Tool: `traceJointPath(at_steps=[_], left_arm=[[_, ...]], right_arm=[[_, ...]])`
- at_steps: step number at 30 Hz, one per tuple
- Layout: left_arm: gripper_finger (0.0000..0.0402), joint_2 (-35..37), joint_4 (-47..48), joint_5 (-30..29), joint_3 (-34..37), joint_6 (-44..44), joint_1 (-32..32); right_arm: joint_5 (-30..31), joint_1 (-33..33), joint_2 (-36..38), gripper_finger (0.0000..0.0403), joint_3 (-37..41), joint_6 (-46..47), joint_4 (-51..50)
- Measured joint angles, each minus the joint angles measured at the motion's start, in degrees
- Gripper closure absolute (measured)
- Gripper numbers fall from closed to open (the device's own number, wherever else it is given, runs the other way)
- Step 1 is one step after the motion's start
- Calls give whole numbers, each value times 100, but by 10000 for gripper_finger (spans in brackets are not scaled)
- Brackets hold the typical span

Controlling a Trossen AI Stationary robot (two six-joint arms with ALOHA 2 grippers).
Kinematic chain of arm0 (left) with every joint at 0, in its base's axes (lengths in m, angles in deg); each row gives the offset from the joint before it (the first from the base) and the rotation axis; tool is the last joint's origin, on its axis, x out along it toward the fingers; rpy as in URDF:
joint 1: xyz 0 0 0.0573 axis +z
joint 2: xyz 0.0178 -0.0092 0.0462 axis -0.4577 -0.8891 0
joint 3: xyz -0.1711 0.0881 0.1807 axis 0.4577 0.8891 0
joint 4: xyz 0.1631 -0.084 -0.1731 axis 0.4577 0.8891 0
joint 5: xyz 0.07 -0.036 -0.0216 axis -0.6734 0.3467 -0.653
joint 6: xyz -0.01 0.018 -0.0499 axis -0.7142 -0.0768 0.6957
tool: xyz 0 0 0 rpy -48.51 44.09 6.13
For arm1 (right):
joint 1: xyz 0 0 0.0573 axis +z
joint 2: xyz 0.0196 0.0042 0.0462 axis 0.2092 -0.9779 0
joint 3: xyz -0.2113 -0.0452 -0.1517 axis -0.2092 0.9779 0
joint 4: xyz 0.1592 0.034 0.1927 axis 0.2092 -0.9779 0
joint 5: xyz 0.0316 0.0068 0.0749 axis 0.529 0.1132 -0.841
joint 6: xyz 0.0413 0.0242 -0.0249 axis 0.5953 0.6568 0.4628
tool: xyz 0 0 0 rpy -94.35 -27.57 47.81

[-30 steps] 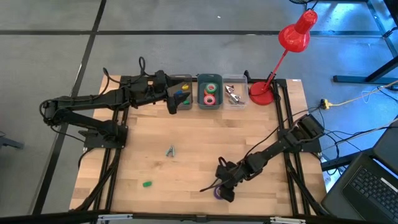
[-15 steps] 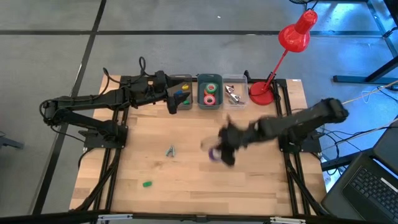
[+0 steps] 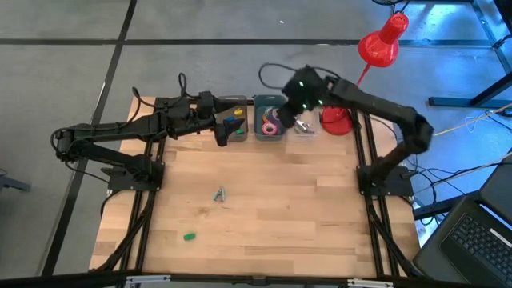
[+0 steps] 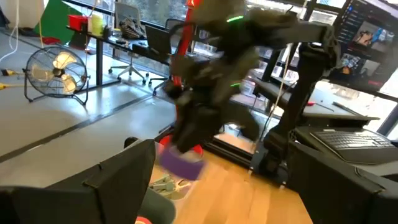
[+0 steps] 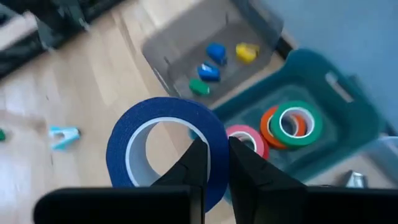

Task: Pick and place Stapler, Stapler remover, tape
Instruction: Put the violet tape into the green bin

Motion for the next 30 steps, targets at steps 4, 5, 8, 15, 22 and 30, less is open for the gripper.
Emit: traceJointPath(at_steps=[4, 5, 8, 15, 22, 30], left_arm=[[50, 0, 2, -17, 0, 8, 0], [50, 0, 0, -17, 0, 8, 0], [50, 0, 0, -17, 0, 66, 0], [50, 0, 2, -20, 0, 298, 0], [50, 0, 2, -21, 0, 298, 0], [50, 0, 1, -25, 0, 298, 0]], right_arm=[[-613, -495, -844, 367, -337, -409, -93], [-633, -565, -1043, 367, -457, -492, -116], [-631, -715, -1636, 367, -899, -843, -198], [-496, -1034, -2776, 367, -2027, -1307, -627], [-479, -1196, -3447, 367, -2261, -1465, -1088], [-223, -1170, -3699, 367, -2268, -1599, -1105]])
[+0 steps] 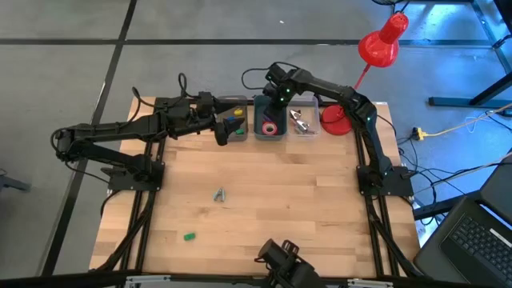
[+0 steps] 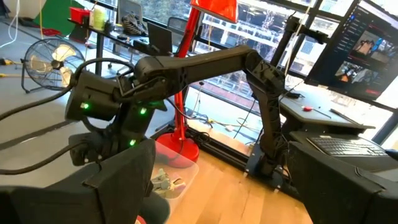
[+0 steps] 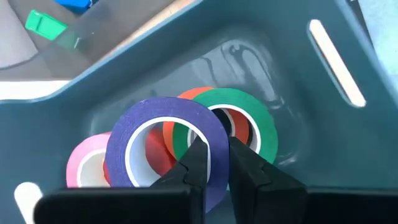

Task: Pick and place Stapler, Stapler remover, tape
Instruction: Put the violet tape into the green bin, then put the green stapler into the black bin

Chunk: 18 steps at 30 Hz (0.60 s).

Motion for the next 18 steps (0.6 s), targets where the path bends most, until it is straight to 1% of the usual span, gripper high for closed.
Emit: traceJointPath(at_steps=[3, 4, 5, 10, 12, 15, 18], left_arm=[[50, 0, 2, 0, 0, 0, 0], [50, 0, 2, 4, 0, 0, 0], [50, 0, 2, 7, 0, 0, 0], [50, 0, 19, 9, 0, -188, 0], [50, 0, 21, 10, 0, -281, 0], [50, 0, 28, 15, 0, -337, 0], [50, 0, 43, 22, 0, -356, 0]], right_arm=[[-15, -6, -2, 364, -2, 7, 54], [-11, -6, 2, 353, -2, 21, 100], [-9, -7, 6, 336, 1, 60, 99], [-79, -7, 15, 223, -123, 160, -105], [-85, -7, 22, 186, -200, 162, -126], [20, -7, 20, 149, -466, 228, -294], [107, -7, 28, 134, -879, 333, -657]])
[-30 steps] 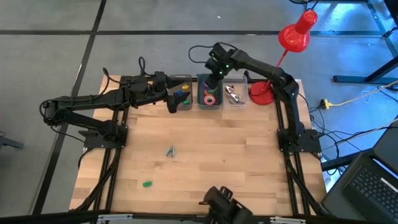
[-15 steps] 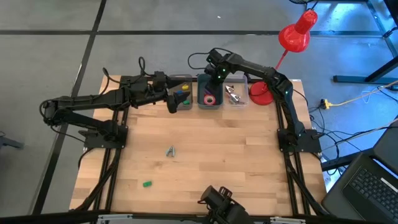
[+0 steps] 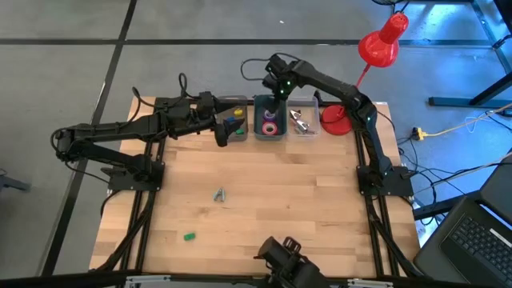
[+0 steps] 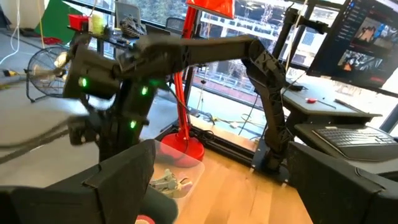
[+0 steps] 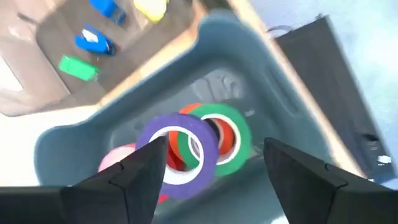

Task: Pick and place Stapler, Stapler remover, tape
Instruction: Put the green stapler into the black bin

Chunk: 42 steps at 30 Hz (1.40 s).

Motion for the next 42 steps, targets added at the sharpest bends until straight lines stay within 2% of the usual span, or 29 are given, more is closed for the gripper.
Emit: traceJointPath(at_steps=[3, 8, 10, 16, 21, 29, 34, 38, 42], left_arm=[[50, 2, 71, 11, 0, -107, 0], [50, 2, 637, 198, 0, -158, 0], [50, 2, 1014, 374, 0, -106, -19], [50, 2, 2293, 719, 0, 417, -315], [50, -41, 3165, 489, 0, 1368, -874], [50, -614, 3429, -72, 0, 3535, -2058], [50, -1240, 3595, 158, 0, 4322, -2546], [50, -1513, 4078, 1124, 0, 4063, -2908], [50, -1602, 4550, 1567, 0, 3284, -3530]], right_arm=[[190, 16, 8, 135, -637, -16, -532], [166, 150, 26, 149, -1727, -48, -1734], [27, 270, 200, 155, -1724, -72, -1957], [-54, 766, 1079, 169, -885, -7, -2015], [613, 1158, 1947, 184, -62, 315, -1816], [1336, 1473, 3450, 198, 1838, 1408, -1414], [1442, 1519, 4213, 199, 2935, 1828, -989], [1443, 1513, 4615, 199, 3540, 2084, -781], [1443, 1515, 4809, 199, 3861, 2106, -660]])
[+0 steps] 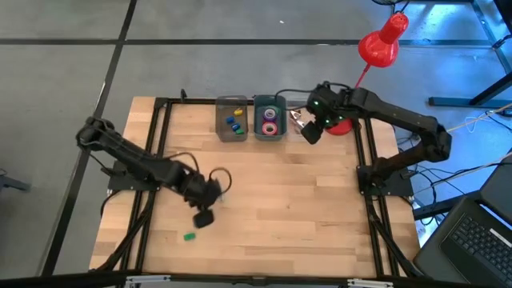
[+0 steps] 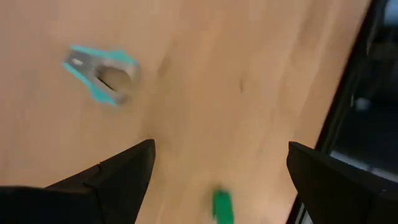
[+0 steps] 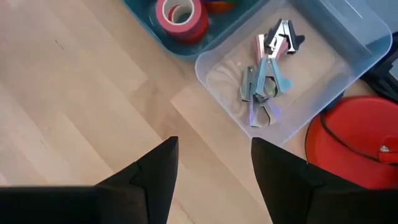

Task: Pick and place Stapler, Stapler remover, tape
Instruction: Put the green stapler into the black bin

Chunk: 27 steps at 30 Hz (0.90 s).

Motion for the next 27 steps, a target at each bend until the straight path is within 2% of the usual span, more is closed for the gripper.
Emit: traceJointPath(at_steps=[5, 12, 21, 27], left_arm=[[50, -103, 251, -20, -2, -208, -667], [50, -701, 373, -20, 0, 421, -1327], [50, -1642, -148, 554, -2, 1049, -1787], [50, -2116, -177, 637, -13, 1276, -1945]], right_arm=[[-1, 2, 11, 199, 41, 19, 119], [-2, 2, 11, 199, 43, 138, 463], [-46, 2, 11, 199, 43, 126, 554], [-51, 2, 11, 199, 43, 125, 556]])
